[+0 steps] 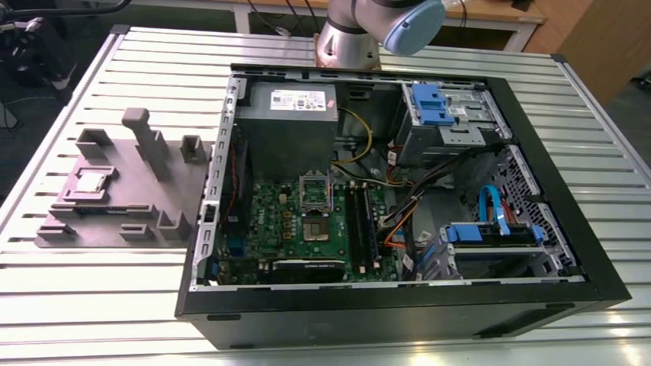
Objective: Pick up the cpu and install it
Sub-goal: 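Pick up the cpu and move it towards the insertion slot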
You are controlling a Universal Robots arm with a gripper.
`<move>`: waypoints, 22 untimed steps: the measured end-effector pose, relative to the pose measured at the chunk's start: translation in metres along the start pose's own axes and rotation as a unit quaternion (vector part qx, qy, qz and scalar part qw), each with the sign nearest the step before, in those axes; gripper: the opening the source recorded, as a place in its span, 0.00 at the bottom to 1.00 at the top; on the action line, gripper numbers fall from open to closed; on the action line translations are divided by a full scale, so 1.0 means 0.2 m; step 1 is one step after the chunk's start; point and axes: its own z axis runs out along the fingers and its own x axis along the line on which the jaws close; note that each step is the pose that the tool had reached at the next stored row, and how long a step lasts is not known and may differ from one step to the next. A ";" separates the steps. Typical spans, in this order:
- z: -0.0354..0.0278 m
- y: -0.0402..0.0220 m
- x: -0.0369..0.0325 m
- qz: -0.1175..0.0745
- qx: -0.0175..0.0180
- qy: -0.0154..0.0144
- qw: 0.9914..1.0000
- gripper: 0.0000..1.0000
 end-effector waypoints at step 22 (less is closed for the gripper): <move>0.067 -0.003 0.002 -0.006 0.000 0.000 1.000 0.88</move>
